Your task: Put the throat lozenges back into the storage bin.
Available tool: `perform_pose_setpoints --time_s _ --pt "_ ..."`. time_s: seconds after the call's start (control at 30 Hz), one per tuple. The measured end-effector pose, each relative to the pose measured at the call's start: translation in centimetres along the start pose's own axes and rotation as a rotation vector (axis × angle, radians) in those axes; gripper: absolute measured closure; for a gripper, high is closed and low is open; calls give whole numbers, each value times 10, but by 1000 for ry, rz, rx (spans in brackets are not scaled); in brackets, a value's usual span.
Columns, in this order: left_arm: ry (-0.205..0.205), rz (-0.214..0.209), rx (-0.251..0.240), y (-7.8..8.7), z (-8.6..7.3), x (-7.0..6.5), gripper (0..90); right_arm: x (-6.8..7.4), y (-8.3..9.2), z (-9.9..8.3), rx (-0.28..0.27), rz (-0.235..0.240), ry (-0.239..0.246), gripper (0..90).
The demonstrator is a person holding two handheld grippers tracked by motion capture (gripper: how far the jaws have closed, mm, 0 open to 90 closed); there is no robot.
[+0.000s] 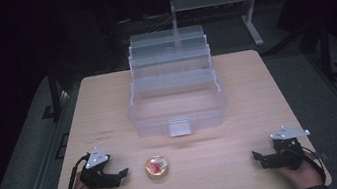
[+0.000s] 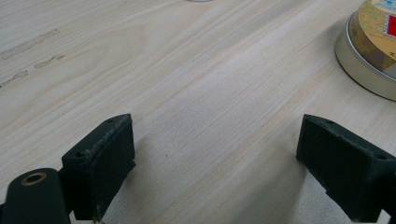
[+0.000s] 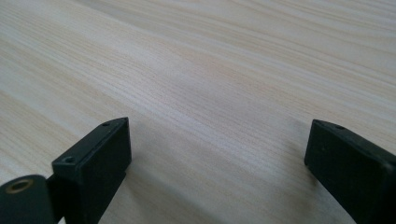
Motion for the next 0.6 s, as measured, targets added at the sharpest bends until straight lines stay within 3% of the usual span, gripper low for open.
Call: perform_pose_setpoints --time_s 0.6 --pt "-8 -9 1 1 -1 -1 113 0 -1 1 2 4 6 59"
Point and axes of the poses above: each handheld gripper's, and its own axes: y roughly backward along the jaws, z roughly out of its top, x roughly to its left, the point moved 1 cm from there along -y, roughly forward along the jaws, and after that the axes turned 4 degrees about x, right-handed, at the moved point
